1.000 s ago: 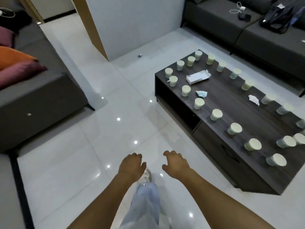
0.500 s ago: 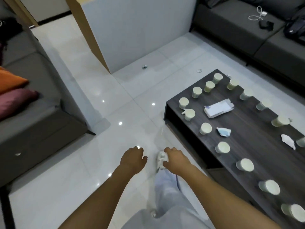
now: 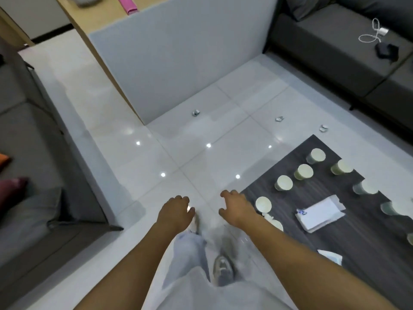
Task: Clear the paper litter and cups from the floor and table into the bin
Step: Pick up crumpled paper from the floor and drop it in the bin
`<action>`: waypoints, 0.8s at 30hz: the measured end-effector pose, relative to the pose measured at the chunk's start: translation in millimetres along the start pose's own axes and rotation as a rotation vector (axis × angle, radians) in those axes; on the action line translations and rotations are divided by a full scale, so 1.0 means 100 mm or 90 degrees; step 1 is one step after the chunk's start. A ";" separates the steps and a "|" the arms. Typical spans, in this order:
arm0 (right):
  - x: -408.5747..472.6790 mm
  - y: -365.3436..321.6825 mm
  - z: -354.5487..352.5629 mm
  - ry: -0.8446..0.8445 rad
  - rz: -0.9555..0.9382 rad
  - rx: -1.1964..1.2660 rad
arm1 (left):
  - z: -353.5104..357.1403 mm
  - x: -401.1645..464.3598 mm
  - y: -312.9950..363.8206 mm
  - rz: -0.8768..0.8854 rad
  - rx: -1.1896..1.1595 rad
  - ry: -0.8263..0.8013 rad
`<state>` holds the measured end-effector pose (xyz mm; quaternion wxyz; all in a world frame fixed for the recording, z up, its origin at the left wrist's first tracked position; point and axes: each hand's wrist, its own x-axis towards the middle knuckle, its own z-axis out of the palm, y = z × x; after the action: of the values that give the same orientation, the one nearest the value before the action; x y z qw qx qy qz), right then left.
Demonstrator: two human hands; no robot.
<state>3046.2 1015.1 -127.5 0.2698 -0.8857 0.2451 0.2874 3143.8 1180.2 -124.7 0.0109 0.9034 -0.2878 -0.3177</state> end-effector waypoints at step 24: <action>4.33 -0.33 -2.90 -0.032 0.114 0.120 | -2.67 4.88 -0.25 0.015 0.054 -0.098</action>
<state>3484.1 739.5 -194.3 0.3311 -0.8236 0.3424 0.3078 3620.3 900.9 -193.4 -0.0457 0.8725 -0.3117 -0.3735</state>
